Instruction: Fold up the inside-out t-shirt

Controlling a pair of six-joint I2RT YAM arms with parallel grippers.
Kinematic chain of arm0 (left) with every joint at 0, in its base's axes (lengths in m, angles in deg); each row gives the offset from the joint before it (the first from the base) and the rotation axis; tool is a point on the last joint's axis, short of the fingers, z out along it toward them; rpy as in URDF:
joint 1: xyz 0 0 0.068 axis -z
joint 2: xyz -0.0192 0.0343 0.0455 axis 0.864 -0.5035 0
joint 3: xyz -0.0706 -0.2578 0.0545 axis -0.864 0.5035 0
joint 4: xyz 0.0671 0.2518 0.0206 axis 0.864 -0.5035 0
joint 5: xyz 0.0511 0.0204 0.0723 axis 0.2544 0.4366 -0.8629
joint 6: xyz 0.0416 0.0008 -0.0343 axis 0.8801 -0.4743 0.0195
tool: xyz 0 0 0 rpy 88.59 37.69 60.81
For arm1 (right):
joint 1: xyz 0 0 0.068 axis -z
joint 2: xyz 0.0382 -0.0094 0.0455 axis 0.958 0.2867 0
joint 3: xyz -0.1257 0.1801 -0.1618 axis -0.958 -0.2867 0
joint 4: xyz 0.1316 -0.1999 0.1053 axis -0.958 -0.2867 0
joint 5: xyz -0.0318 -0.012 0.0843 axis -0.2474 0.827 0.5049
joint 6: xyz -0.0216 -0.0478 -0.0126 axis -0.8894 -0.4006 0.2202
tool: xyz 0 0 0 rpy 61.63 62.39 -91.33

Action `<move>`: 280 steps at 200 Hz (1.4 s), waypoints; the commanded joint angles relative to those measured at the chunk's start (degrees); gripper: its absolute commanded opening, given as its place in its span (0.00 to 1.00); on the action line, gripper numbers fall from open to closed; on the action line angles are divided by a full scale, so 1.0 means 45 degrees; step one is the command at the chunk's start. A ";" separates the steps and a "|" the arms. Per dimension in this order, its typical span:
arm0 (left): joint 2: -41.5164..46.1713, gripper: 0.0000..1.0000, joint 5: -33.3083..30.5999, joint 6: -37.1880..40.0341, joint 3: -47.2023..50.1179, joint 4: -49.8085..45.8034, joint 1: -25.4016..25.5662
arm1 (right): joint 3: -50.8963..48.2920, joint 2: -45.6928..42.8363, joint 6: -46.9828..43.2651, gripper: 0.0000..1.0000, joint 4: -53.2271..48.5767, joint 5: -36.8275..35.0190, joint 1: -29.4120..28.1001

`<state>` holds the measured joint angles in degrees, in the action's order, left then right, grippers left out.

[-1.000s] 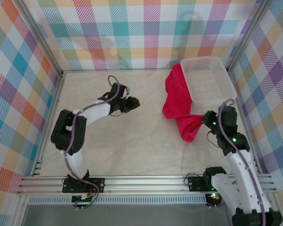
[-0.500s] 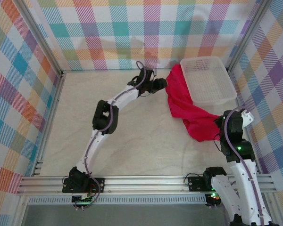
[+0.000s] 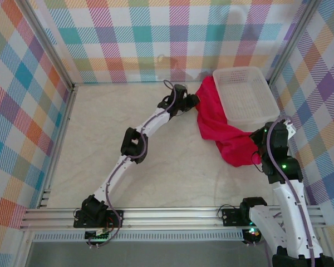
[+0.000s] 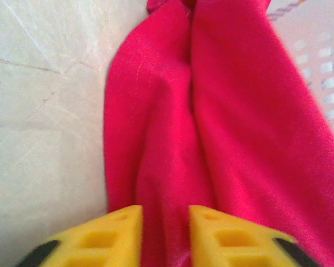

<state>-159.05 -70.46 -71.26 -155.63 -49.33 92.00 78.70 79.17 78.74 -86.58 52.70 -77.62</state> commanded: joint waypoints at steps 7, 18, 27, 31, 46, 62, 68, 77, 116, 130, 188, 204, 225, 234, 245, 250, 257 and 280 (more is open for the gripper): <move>-0.0702 0.11 -0.0320 -0.0431 -0.0113 0.0010 0.0488 | 0.0439 -0.0401 0.0172 0.00 -0.0244 0.0857 0.0046; -0.0646 0.00 -0.0418 -0.0368 -0.0120 0.0145 0.0623 | 0.0405 -0.0386 0.0100 0.00 -0.0298 0.1084 0.0040; -0.0571 0.00 -0.0435 -0.0268 -0.0103 0.0166 0.0734 | 0.0295 -0.0295 -0.0098 0.00 -0.0259 0.1524 0.0039; -0.0537 0.00 -0.0422 -0.0230 -0.0119 0.0157 0.0780 | 0.0272 -0.0236 -0.0151 0.00 -0.0258 0.1704 0.0050; -0.0351 0.00 -0.0198 -0.0098 0.0038 0.0109 0.0846 | 0.0059 0.0015 -0.0209 0.00 -0.0534 0.2479 0.0040; 0.0305 0.00 -0.0058 0.0227 0.0837 -0.0169 0.0846 | -0.0258 -0.0169 -0.0199 0.00 -0.0694 0.2719 0.0047; 0.0773 0.00 -0.0145 0.0415 0.1545 -0.0292 0.0829 | -0.0316 -0.0300 -0.0186 0.00 -0.0732 0.2691 0.0047; 0.1709 0.00 -0.0324 0.0585 0.3110 -0.0110 0.0808 | -0.0305 -0.0527 -0.0254 0.00 -0.0765 0.2582 0.0049; 0.7202 0.00 -0.1971 0.0917 1.2135 0.2939 0.0415 | 0.0247 -0.0787 -0.0857 0.00 -0.1023 0.2169 0.0048; 0.8865 0.00 -0.2456 0.1105 1.4326 0.3053 0.0163 | 0.0441 -0.0649 -0.0993 0.00 -0.1081 0.2324 0.0049; 1.5485 0.00 -0.4154 0.3350 1.8727 -0.0638 -0.0931 | 0.1797 0.0002 -0.1576 0.00 -0.1041 0.1050 0.0051; 1.6780 0.00 -0.4488 0.4031 1.8606 -0.2390 -0.0944 | 0.2198 0.0082 -0.1596 0.00 -0.0970 0.0712 0.0044; 1.8299 0.00 -0.4481 0.4667 1.8103 -0.3993 -0.0936 | 0.2723 0.0239 -0.1577 0.00 -0.1057 0.0453 0.0048; 1.8813 0.00 -0.4601 0.4997 1.7634 -0.4682 -0.0941 | 0.2901 0.0260 -0.1587 0.00 -0.1097 0.0174 0.0045; 1.9197 0.00 -0.4867 0.5457 1.6942 -0.5528 -0.0961 | 0.3162 0.0285 -0.1688 0.00 -0.1121 -0.0172 0.0028; 1.9289 0.00 -0.4916 0.5638 1.6631 -0.5819 -0.0980 | 0.3261 0.0308 -0.1729 0.00 -0.1126 -0.0298 0.0034; 1.9337 0.00 -0.4860 0.5887 1.6239 -0.6139 -0.1008 | 0.3393 0.0366 -0.1766 0.00 -0.1102 -0.0417 0.0051; 1.8963 0.00 -0.4284 0.6275 1.6002 -0.6338 -0.1179 | 0.3564 0.0662 -0.1826 0.00 -0.0745 -0.0268 0.0046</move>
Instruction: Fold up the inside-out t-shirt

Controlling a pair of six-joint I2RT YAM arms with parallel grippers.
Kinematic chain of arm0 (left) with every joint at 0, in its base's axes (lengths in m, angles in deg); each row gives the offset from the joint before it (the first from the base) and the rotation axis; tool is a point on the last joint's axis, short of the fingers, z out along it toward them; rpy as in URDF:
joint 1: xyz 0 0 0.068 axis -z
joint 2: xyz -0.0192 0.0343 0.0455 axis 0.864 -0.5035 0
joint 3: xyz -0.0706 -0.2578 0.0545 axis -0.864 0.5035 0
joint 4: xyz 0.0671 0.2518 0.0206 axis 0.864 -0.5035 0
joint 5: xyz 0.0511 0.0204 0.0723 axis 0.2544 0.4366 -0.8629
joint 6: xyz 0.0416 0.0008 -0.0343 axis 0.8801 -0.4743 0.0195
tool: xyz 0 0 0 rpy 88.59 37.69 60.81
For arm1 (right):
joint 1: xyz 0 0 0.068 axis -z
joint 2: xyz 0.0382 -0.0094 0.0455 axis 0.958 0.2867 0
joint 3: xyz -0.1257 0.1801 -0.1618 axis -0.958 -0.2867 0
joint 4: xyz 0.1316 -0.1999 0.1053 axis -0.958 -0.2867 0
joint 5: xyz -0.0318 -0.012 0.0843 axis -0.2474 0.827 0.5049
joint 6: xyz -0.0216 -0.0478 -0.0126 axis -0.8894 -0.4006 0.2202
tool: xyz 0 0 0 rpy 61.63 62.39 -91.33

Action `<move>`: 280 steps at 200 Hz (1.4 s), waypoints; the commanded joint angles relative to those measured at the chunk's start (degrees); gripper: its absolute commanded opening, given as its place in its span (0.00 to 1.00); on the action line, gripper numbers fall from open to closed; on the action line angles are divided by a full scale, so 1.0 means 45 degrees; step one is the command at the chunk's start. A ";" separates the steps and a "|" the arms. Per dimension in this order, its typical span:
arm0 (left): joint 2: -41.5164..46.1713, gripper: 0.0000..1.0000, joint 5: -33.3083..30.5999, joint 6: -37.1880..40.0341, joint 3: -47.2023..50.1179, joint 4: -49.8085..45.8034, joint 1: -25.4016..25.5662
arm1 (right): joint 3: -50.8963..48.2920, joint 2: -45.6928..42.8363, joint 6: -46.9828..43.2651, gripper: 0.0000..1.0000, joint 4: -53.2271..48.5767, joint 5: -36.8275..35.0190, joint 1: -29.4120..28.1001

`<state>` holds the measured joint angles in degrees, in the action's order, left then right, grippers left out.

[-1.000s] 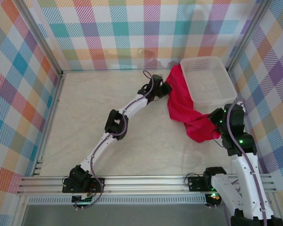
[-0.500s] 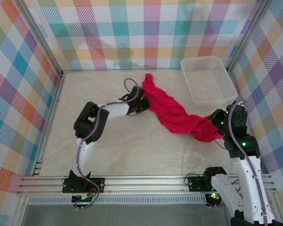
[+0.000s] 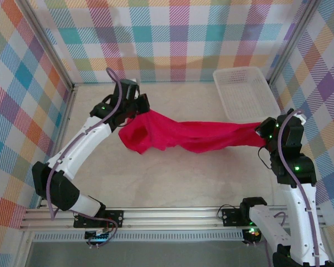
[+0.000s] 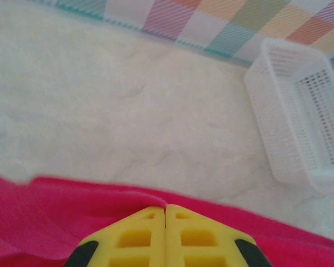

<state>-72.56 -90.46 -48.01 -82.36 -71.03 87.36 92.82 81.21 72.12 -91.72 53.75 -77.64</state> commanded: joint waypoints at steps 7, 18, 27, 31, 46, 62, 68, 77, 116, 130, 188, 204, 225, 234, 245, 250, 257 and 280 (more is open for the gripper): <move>-0.0532 0.00 0.0391 0.1119 -0.0148 -0.1448 -0.0244 | 0.0409 0.0312 -0.0301 0.00 0.0509 -0.0337 0.0053; -0.1085 0.00 0.0635 0.1074 0.0176 -0.1098 -0.0391 | 0.0200 0.0567 -0.0237 0.00 0.0737 -0.0058 0.0027; -0.1675 0.00 0.0870 0.0933 0.0425 -0.0642 -0.0556 | -0.0019 0.0753 -0.0195 0.00 0.0979 0.0116 0.0044; -0.1991 0.00 0.1085 0.0856 0.0490 -0.0495 -0.0643 | -0.0118 0.0841 -0.0173 0.00 0.1079 0.0187 0.0053; -0.3375 0.00 0.1783 0.0443 0.0187 0.0163 -0.1048 | -0.0498 0.1276 -0.0154 0.00 0.1482 0.0397 0.0053; -0.4971 0.00 0.2318 0.0051 -0.0894 0.0374 -0.1377 | -0.0801 0.1772 -0.0192 0.00 0.1932 0.0514 0.0045; -0.5441 0.00 0.2324 -0.0028 -0.1344 0.0453 -0.1422 | -0.0882 0.1990 -0.0220 0.00 0.2099 0.0514 0.0040; -0.5981 0.00 0.2175 -0.0120 -0.2085 0.0435 -0.1464 | -0.0967 0.2282 -0.0316 0.00 0.2257 0.0462 0.0049; -0.5959 0.25 0.0856 0.0331 -0.3471 -0.1009 -0.1505 | -0.1128 0.2931 -0.0648 0.00 0.2619 -0.0109 0.0040; -0.4917 0.28 0.0714 0.0416 -0.2403 -0.1293 -0.1457 | -0.1266 0.3046 -0.0671 0.00 0.2757 -0.0075 0.0039; -0.0323 0.34 0.4057 -0.2852 0.5499 0.2877 -0.0756 | -0.1529 0.3361 -0.0371 0.00 0.3225 0.0648 0.0044; -0.0327 0.34 0.4169 -0.3212 0.6187 0.4039 -0.0419 | -0.1470 0.3403 -0.0283 0.00 0.3257 0.0855 0.0049; -0.1269 0.35 0.4229 -0.3274 0.6030 0.4399 -0.0072 | -0.1468 0.3367 -0.0169 0.00 0.3243 0.1051 0.0029; -0.1738 0.35 0.4158 -0.3271 0.5864 0.4442 0.0046 | -0.1439 0.3312 -0.0163 0.00 0.3185 0.1042 0.0025; -0.2329 0.34 0.4076 -0.3287 0.5666 0.4513 0.0135 | -0.1431 0.3196 -0.0180 0.00 0.3079 0.1008 0.0028; -0.2564 0.34 0.4025 -0.3298 0.5584 0.4568 0.0164 | -0.1428 0.3127 -0.0190 0.00 0.3048 0.0984 0.0042; -0.2899 0.34 0.4028 -0.3340 0.5472 0.4632 0.0176 | -0.1410 0.3029 -0.0215 0.00 0.2989 0.0940 0.0041; -0.3837 0.33 0.4062 -0.3405 0.4863 0.4322 0.0194 | -0.1279 0.2772 -0.0337 0.00 0.2814 0.0671 0.0054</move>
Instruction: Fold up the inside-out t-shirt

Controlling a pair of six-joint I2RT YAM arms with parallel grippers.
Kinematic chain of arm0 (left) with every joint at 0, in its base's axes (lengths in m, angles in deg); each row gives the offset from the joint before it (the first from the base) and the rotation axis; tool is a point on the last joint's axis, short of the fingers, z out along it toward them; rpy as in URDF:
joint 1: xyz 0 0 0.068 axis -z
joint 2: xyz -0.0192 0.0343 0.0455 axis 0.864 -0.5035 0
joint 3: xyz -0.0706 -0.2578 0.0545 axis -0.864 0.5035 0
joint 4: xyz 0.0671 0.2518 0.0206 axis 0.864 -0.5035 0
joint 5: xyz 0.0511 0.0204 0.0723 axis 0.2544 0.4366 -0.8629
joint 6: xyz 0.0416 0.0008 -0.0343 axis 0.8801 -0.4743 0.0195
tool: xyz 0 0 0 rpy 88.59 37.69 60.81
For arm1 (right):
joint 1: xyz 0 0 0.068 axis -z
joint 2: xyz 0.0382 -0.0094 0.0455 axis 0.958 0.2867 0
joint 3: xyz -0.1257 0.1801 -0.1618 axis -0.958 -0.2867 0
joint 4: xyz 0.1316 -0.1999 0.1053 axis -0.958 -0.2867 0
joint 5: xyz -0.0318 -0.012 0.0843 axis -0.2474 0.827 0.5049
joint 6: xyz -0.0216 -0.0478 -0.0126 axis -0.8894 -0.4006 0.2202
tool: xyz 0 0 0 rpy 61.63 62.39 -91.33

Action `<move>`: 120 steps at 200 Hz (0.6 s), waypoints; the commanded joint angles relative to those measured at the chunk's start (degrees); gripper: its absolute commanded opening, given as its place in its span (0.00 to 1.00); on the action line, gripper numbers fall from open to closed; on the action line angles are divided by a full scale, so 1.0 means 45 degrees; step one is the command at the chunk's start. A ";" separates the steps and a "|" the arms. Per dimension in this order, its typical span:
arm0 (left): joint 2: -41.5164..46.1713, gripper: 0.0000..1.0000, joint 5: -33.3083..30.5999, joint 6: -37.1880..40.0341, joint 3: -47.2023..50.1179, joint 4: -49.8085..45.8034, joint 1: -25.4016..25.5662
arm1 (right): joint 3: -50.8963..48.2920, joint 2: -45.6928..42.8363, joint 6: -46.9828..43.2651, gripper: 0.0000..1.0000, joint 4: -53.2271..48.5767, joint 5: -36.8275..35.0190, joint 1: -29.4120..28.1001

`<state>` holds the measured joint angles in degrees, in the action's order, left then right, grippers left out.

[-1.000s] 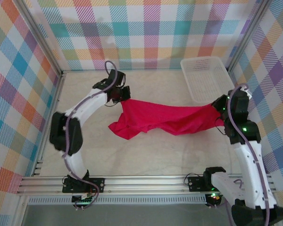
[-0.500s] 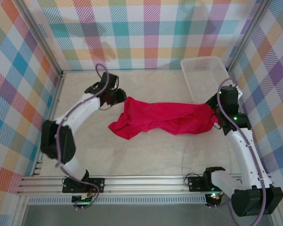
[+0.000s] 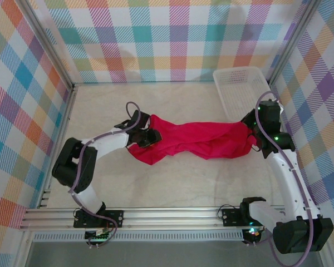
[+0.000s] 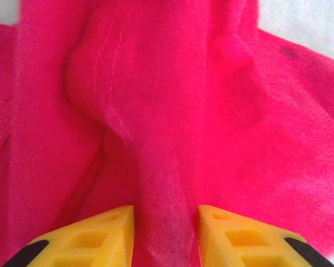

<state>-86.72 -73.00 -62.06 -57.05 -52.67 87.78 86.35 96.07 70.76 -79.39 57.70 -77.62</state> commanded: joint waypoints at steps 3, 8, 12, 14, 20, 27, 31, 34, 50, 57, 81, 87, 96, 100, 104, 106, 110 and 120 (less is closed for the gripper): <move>-0.0754 0.33 0.0158 -0.0264 -0.0847 0.0128 0.0103 | 0.0179 -0.0569 -0.0071 0.00 0.0060 -0.0226 0.0051; -0.0847 0.33 0.0125 -0.0223 -0.0949 -0.0033 0.0104 | 0.0214 -0.0598 -0.0104 0.00 0.0050 -0.0262 0.0037; -0.0874 0.33 0.0069 -0.0185 -0.1011 -0.0139 0.0104 | 0.0240 -0.0598 -0.0120 0.00 0.0026 -0.0267 0.0033; -0.0875 0.33 0.0024 -0.0175 -0.1040 -0.0217 0.0104 | 0.0267 -0.0602 -0.0136 0.00 0.0019 -0.0282 0.0032; -0.0789 0.34 -0.0200 -0.0111 -0.1049 -0.0428 0.0104 | 0.0328 -0.0602 -0.0167 0.00 -0.0023 -0.0287 0.0030; -0.0580 0.36 -0.0486 -0.0061 -0.0979 -0.0477 0.0114 | 0.0359 -0.0583 -0.0179 0.00 -0.0049 -0.0287 0.0044; -0.0465 0.39 -0.0649 -0.0022 -0.0929 -0.0822 0.0104 | 0.0377 -0.0559 -0.0203 0.00 -0.0061 -0.0282 0.0041; -0.0367 0.40 -0.0766 0.0011 -0.0900 -0.0982 0.0104 | 0.0377 -0.0563 -0.0185 0.00 -0.0050 -0.0286 0.0035; 0.0125 0.47 -0.1310 0.0180 -0.0779 -0.1470 0.0104 | 0.0356 -0.0539 -0.0145 0.00 0.0024 -0.0229 0.0038; 0.0319 0.48 -0.1417 0.0204 -0.0697 -0.1544 0.0094 | 0.0341 -0.0510 -0.0101 0.00 0.0042 -0.0194 0.0048; 0.0447 0.49 -0.1253 0.0021 -0.0331 -0.1335 0.0104 | 0.0342 -0.0439 -0.0020 0.00 0.0102 -0.0070 0.0026; 0.0388 0.49 -0.1185 -0.0076 -0.0243 -0.1185 0.0104 | 0.0356 -0.0427 -0.0008 0.00 0.0127 -0.0060 0.0041; 0.0238 0.49 -0.1093 -0.0197 -0.0140 -0.0968 0.0104 | 0.0379 -0.0427 0.0001 0.00 0.0115 -0.0052 0.0042; 0.0161 0.49 -0.1063 -0.0237 -0.0117 -0.0873 0.0104 | 0.0398 -0.0425 -0.0008 0.00 0.0100 -0.0052 0.0041; 0.0054 0.49 -0.0981 -0.0282 -0.0112 -0.0791 0.0104 | 0.0418 -0.0437 -0.0001 0.00 0.0106 -0.0052 0.0039; 0.0021 0.48 -0.0942 -0.0312 -0.0122 -0.0761 0.0104 | 0.0419 -0.0444 0.0001 0.00 0.0098 -0.0043 0.0038; -0.0091 0.48 -0.0854 -0.0361 -0.0131 -0.0716 0.0104 | 0.0437 -0.0446 -0.0030 0.00 0.0091 -0.0068 0.0047; -0.0299 0.48 -0.0668 -0.0468 -0.0151 -0.0384 0.0123 | 0.0492 -0.0462 -0.0056 0.00 0.0058 -0.0109 0.0036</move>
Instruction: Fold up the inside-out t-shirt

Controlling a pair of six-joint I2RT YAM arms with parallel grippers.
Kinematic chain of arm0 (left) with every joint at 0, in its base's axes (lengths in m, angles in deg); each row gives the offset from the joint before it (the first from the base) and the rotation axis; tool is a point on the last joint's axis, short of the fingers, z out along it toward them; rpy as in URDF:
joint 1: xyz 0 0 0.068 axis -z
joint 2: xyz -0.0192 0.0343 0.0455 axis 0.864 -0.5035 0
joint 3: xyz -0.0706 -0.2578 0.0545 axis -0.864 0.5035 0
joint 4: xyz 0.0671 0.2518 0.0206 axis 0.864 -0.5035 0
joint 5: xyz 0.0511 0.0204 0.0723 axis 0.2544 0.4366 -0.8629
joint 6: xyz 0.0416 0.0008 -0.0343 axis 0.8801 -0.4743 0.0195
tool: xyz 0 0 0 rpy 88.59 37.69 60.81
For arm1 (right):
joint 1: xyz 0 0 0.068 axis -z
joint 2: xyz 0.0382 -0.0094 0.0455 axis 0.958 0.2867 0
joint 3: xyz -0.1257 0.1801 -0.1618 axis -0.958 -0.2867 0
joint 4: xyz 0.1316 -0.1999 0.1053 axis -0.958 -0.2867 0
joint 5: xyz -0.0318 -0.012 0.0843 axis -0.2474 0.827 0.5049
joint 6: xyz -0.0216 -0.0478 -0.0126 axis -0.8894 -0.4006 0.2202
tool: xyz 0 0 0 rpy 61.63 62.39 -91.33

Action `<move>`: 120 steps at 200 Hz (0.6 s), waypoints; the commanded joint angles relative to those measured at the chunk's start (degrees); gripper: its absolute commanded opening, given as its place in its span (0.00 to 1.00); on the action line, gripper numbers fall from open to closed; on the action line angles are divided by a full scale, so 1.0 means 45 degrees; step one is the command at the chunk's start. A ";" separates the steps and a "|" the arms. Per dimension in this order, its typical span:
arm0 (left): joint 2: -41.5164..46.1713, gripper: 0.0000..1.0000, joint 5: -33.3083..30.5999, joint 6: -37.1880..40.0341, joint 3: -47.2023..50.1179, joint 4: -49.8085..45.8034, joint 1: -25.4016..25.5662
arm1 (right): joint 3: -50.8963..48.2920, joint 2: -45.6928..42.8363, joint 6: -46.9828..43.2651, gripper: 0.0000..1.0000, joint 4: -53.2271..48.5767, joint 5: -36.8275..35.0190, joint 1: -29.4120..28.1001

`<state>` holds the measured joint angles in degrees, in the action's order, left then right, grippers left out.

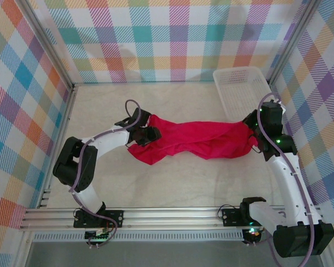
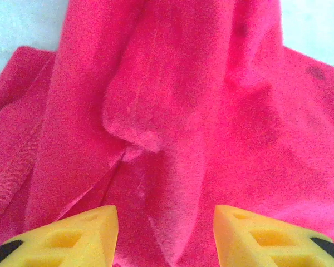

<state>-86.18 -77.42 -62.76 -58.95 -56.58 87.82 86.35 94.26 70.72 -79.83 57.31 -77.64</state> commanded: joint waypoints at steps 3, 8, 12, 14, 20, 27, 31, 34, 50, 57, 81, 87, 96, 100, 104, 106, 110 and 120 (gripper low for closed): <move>-0.0488 0.48 0.0342 -0.0346 0.0272 0.0614 0.0113 | 0.0497 -0.0063 -0.0047 0.00 0.0148 -0.0040 0.0042; -0.0573 0.48 0.0403 -0.0368 0.0253 0.0672 0.0131 | 0.0531 -0.0058 -0.0062 0.00 0.0125 -0.0061 0.0031; -0.0626 0.48 0.0438 -0.0403 0.0237 0.0696 0.0133 | 0.0551 -0.0063 -0.0081 0.00 0.0113 -0.0078 0.0047; -0.0640 0.48 0.0446 -0.0401 0.0234 0.0673 0.0133 | 0.0554 -0.0078 -0.0085 0.00 0.0109 -0.0091 0.0039; -0.0664 0.48 0.0430 -0.0402 0.0242 0.0648 0.0152 | 0.0571 -0.0082 -0.0103 0.00 0.0093 -0.0092 0.0046; -0.0640 0.51 0.0386 -0.0375 0.0270 0.0598 0.0153 | 0.0590 -0.0102 -0.0130 0.00 0.0081 -0.0135 0.0041; -0.0612 0.52 0.0326 -0.0358 0.0290 0.0531 0.0153 | 0.0595 -0.0102 -0.0140 0.00 0.0064 -0.0140 0.0050; -0.0558 0.53 0.0258 -0.0345 0.0298 0.0478 0.0153 | 0.0600 -0.0112 -0.0144 0.00 0.0068 -0.0158 0.0050; -0.0358 0.58 -0.0008 -0.0279 0.0435 0.0376 0.0153 | 0.0595 -0.0102 -0.0157 0.00 0.0070 -0.0160 0.0043; -0.0284 0.58 -0.0068 -0.0256 0.0464 0.0379 0.0153 | 0.0598 -0.0087 -0.0136 0.00 0.0087 -0.0160 0.0044; -0.0359 0.58 0.0026 -0.0452 0.0601 0.0487 0.0153 | 0.0595 -0.0063 -0.0034 0.00 0.0166 -0.0073 0.0050; -0.0448 0.58 0.0087 -0.0540 0.0604 0.0605 0.0167 | 0.0607 -0.0041 -0.0025 0.00 0.0166 -0.0063 0.0054; -0.0606 0.57 0.0202 -0.0658 0.0598 0.0781 0.0200 | 0.0631 -0.0024 -0.0011 0.00 0.0166 -0.0061 0.0055; -0.0663 0.56 0.0209 -0.0717 0.0603 0.0846 0.0220 | 0.0656 -0.0024 -0.0018 0.00 0.0148 -0.0058 0.0036; -0.0720 0.55 0.0214 -0.0749 0.0597 0.0905 0.0245 | 0.0656 -0.0020 -0.0010 0.00 0.0127 -0.0061 0.0041; -0.0752 0.55 0.0200 -0.0780 0.0602 0.0931 0.0249 | 0.0654 -0.0023 -0.0018 0.00 0.0127 -0.0052 0.0043; -0.0784 0.53 0.0213 -0.0821 0.0599 0.0984 0.0267 | 0.0671 -0.0023 -0.0010 0.00 0.0118 -0.0047 0.0055; -0.0822 0.43 0.0142 -0.0926 0.0603 0.1094 0.0289 | 0.0692 -0.0043 -0.0009 0.00 0.0098 -0.0043 0.0049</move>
<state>-88.86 -76.74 -65.34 -56.88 -53.74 87.93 87.12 94.26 70.72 -79.87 57.27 -77.64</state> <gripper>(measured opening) 0.511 0.066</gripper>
